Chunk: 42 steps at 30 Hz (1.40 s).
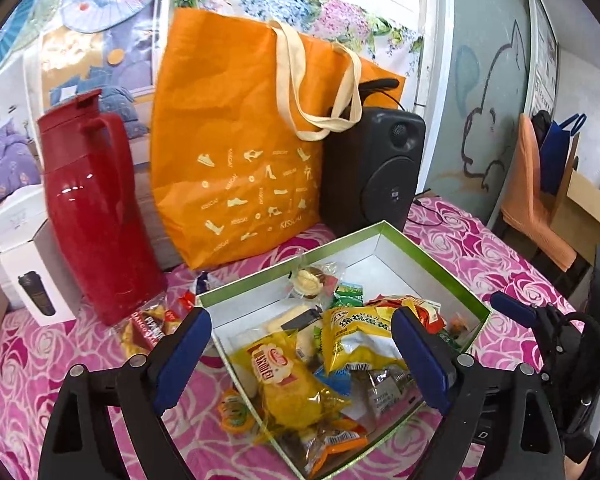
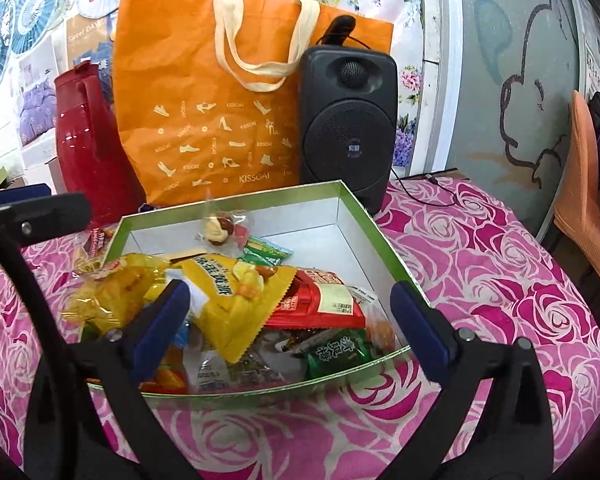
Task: Organize snacks
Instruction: 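Carry both packets over the box and open both grippers to drop them, then move both grippers back to the Danco Galette cracker pack and orange cup snack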
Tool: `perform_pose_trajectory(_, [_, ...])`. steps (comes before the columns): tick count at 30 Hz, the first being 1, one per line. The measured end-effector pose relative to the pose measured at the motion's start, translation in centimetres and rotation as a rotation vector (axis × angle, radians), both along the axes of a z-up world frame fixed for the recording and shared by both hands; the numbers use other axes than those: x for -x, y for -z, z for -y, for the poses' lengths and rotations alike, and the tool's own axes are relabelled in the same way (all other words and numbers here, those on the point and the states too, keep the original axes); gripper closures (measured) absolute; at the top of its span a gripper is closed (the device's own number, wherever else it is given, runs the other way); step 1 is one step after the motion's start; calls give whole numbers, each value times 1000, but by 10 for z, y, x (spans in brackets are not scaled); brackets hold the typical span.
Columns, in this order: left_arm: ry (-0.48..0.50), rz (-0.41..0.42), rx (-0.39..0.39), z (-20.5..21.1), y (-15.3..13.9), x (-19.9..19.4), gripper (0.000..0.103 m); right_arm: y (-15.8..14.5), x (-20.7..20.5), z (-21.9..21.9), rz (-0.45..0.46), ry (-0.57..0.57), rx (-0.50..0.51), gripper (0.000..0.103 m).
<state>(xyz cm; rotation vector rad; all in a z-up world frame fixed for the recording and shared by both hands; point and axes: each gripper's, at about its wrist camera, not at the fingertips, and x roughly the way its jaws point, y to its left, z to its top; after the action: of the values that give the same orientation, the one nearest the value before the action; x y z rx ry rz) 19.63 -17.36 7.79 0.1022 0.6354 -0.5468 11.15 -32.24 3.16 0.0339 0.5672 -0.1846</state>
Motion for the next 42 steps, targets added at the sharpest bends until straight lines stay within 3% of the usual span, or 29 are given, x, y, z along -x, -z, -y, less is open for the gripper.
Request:
perform_pose_trajectory(17, [-101,123,-53,-55,-25,43,10,-14,25,-70,3,-131,-14,3])
perform_pose_trajectory(24, [-157,110,-37,-93,-19,41,10,-5,26,-108,-25,-198,-36,3])
perform_pose_trajectory(30, [-241,69,-30,-140,2,28,10,11,35,-142,-42,-268,-137,3])
perform_pose_trajectory(32, [-276,54,-37,-157,13,23,10,20,36,-158,-56,-304,-154,6])
perform_pose_trajectory(34, [-305,31,-38,-175,24,17,10,27,33,-172,-79,-332,-153,23])
perform_pose_trajectory(37, [-336,-8,-26,-197,39,8,10,37,22,-191,-125,-358,-148,38])
perform_pose_trajectory(42, [-346,-50,-4,-218,57,-6,10,53,-3,-217,-174,-367,-112,44])
